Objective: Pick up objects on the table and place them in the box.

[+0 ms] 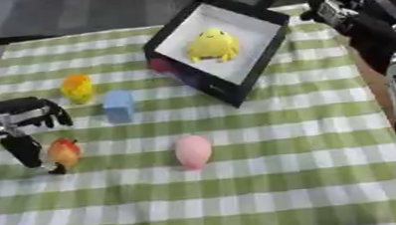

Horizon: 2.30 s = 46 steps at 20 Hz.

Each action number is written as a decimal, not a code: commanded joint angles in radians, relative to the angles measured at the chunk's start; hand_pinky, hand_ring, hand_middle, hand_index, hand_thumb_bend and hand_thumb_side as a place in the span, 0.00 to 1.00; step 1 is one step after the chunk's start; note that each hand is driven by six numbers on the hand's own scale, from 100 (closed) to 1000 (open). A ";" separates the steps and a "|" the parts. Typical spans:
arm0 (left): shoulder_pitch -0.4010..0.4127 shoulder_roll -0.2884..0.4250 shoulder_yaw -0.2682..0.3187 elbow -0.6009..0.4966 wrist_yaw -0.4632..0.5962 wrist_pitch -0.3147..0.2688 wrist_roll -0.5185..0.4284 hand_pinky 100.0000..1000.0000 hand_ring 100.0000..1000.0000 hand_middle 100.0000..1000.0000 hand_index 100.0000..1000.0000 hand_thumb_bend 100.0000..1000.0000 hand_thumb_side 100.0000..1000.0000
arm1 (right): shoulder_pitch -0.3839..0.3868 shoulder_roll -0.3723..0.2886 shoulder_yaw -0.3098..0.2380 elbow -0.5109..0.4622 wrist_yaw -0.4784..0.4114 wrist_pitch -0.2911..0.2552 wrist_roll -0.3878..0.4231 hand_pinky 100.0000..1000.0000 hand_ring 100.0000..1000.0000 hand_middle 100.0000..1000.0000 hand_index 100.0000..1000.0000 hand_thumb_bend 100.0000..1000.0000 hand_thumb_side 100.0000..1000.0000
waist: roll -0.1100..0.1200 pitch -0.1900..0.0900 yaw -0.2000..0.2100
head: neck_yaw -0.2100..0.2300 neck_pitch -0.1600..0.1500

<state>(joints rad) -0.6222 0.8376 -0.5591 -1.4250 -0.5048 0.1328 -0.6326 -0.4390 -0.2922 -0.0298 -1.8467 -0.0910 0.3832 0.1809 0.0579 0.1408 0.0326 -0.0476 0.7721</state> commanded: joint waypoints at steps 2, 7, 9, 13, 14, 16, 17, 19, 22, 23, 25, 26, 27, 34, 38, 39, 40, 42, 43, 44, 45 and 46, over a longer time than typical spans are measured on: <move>-0.008 0.045 0.018 -0.019 -0.013 0.002 -0.005 0.75 0.73 0.73 0.79 0.66 0.12 | -0.010 -0.021 -0.001 -0.010 0.005 -0.003 0.002 0.95 0.70 0.75 0.79 0.14 0.31 | 0.011 -0.010 0.001 | 0.002 -0.002; 0.002 0.029 0.008 0.025 -0.029 0.002 -0.044 0.72 0.71 0.70 0.76 0.60 0.13 | -0.011 -0.021 -0.002 -0.010 0.005 -0.003 0.001 0.95 0.70 0.75 0.79 0.14 0.31 | 0.011 -0.008 -0.001 | 0.005 -0.002; 0.002 0.023 0.007 0.035 -0.048 -0.011 -0.061 0.72 0.71 0.70 0.76 0.59 0.12 | -0.011 -0.022 -0.002 -0.010 0.005 -0.003 0.001 0.95 0.70 0.75 0.79 0.14 0.32 | 0.011 -0.008 -0.001 | 0.005 -0.002; 0.003 0.004 0.015 0.063 -0.064 -0.021 -0.063 0.70 0.69 0.67 0.74 0.55 0.11 | -0.011 -0.022 -0.002 -0.010 0.005 -0.003 0.002 0.95 0.70 0.75 0.79 0.14 0.32 | 0.010 -0.008 0.000 | 0.004 -0.002; 0.003 -0.002 0.017 0.069 -0.061 -0.020 -0.054 0.69 0.68 0.66 0.73 0.54 0.10 | -0.011 -0.022 -0.002 -0.010 0.005 -0.003 0.002 0.95 0.70 0.75 0.79 0.14 0.32 | 0.009 -0.007 0.000 | 0.004 -0.002; 0.003 -0.011 0.019 0.075 -0.052 -0.017 -0.034 0.68 0.65 0.64 0.71 0.52 0.09 | -0.011 -0.022 -0.001 -0.009 0.006 -0.003 0.003 0.95 0.70 0.75 0.79 0.14 0.32 | 0.008 -0.007 0.001 | 0.004 -0.002; 0.003 -0.015 0.019 0.076 -0.048 -0.015 -0.024 0.67 0.64 0.63 0.68 0.50 0.07 | -0.010 -0.022 -0.001 -0.009 0.007 -0.003 0.004 0.95 0.70 0.75 0.79 0.14 0.32 | 0.008 -0.007 0.001 | 0.004 -0.002; 0.003 -0.023 0.021 0.076 -0.042 -0.012 -0.003 0.66 0.63 0.62 0.66 0.46 0.04 | -0.010 -0.022 -0.001 -0.008 0.008 -0.003 0.006 0.95 0.70 0.75 0.79 0.14 0.32 | 0.007 -0.007 0.001 | 0.004 -0.002; 0.004 -0.029 0.026 0.065 -0.031 -0.007 0.029 0.64 0.60 0.59 0.61 0.38 0.00 | -0.011 -0.020 -0.001 -0.008 0.008 -0.003 0.007 0.95 0.70 0.75 0.79 0.14 0.32 | 0.006 -0.007 0.001 | 0.004 -0.002; 0.004 -0.027 0.028 0.055 -0.026 -0.008 0.034 0.63 0.59 0.58 0.59 0.32 0.00 | -0.011 -0.020 -0.001 -0.008 0.009 -0.003 0.007 0.95 0.70 0.75 0.79 0.14 0.32 | 0.007 -0.007 0.001 | 0.003 -0.002; 0.007 -0.014 0.036 0.017 -0.009 -0.010 0.037 0.62 0.56 0.56 0.55 0.25 0.00 | -0.010 -0.020 -0.001 -0.008 0.009 -0.003 0.007 0.95 0.70 0.75 0.79 0.13 0.32 | 0.008 -0.007 0.002 | 0.003 -0.002; 0.007 -0.005 0.043 -0.006 0.002 -0.012 0.038 0.61 0.55 0.55 0.54 0.22 0.00 | -0.010 -0.021 -0.001 -0.008 0.009 -0.003 0.007 0.95 0.70 0.75 0.79 0.13 0.32 | 0.008 -0.007 0.003 | 0.003 -0.002; 0.006 0.003 0.050 -0.030 0.013 -0.013 0.038 0.60 0.54 0.53 0.52 0.19 0.00 | -0.010 -0.021 0.000 -0.009 0.009 -0.003 0.008 0.95 0.70 0.75 0.79 0.13 0.32 | 0.009 -0.007 0.003 | 0.002 -0.002; -0.063 0.050 0.107 -0.199 0.075 -0.006 0.045 0.59 0.52 0.52 0.48 0.16 0.00 | -0.011 -0.020 0.000 -0.011 0.009 -0.003 0.008 0.95 0.70 0.75 0.79 0.13 0.32 | 0.012 -0.007 0.001 | -0.006 -0.002; -0.154 0.005 0.159 -0.230 0.079 -0.013 0.066 0.59 0.51 0.51 0.47 0.13 0.00 | -0.011 -0.016 -0.003 -0.014 0.005 -0.001 0.002 0.95 0.70 0.75 0.79 0.13 0.32 | 0.012 -0.006 -0.001 | -0.008 -0.002; -0.180 -0.014 0.168 -0.222 0.075 -0.016 0.069 0.59 0.51 0.51 0.47 0.13 0.00 | -0.012 -0.015 -0.003 -0.015 0.004 -0.001 0.001 0.95 0.70 0.75 0.79 0.13 0.32 | 0.011 -0.006 -0.001 | -0.009 -0.002; -0.207 -0.036 0.175 -0.207 0.068 -0.021 0.074 0.60 0.51 0.51 0.47 0.13 0.00 | -0.013 -0.012 -0.002 -0.016 0.002 0.000 0.000 0.95 0.70 0.75 0.79 0.13 0.32 | 0.010 -0.006 -0.002 | -0.008 -0.002; -0.259 -0.079 0.182 -0.166 0.046 -0.036 0.080 0.59 0.51 0.51 0.47 0.13 0.00 | -0.016 -0.009 -0.002 -0.017 0.000 0.000 -0.001 0.95 0.70 0.76 0.79 0.13 0.32 | 0.008 -0.004 -0.005 | -0.007 -0.002; -0.288 -0.105 0.188 -0.139 0.036 -0.047 0.083 0.60 0.50 0.51 0.46 0.11 0.00 | -0.019 -0.006 -0.002 -0.019 -0.001 0.000 -0.003 0.95 0.71 0.76 0.80 0.13 0.32 | 0.007 -0.002 -0.007 | -0.007 -0.002; -0.315 -0.131 0.196 -0.113 0.031 -0.059 0.086 0.60 0.50 0.51 0.46 0.09 0.00 | -0.022 -0.003 -0.003 -0.021 -0.003 -0.001 -0.006 0.95 0.71 0.76 0.80 0.14 0.31 | 0.005 0.001 -0.010 | -0.007 -0.002; -0.339 -0.158 0.205 -0.085 0.027 -0.068 0.089 0.60 0.50 0.51 0.46 0.09 0.00 | -0.026 0.000 -0.004 -0.023 -0.006 -0.002 -0.011 0.95 0.71 0.76 0.80 0.14 0.31 | 0.004 0.004 -0.012 | -0.007 -0.002; -0.359 -0.180 0.213 -0.057 0.021 -0.080 0.093 0.60 0.50 0.51 0.46 0.09 0.00 | -0.030 0.004 -0.003 -0.025 -0.008 -0.002 -0.016 0.95 0.71 0.76 0.80 0.14 0.31 | 0.003 0.007 -0.017 | -0.004 -0.002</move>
<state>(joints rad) -0.9559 0.6670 -0.3741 -1.5041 -0.4760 0.0665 -0.5450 -0.4520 -0.2848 -0.0300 -1.8480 -0.0918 0.3819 0.1727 0.0579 0.1478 0.0133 -0.0546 0.7721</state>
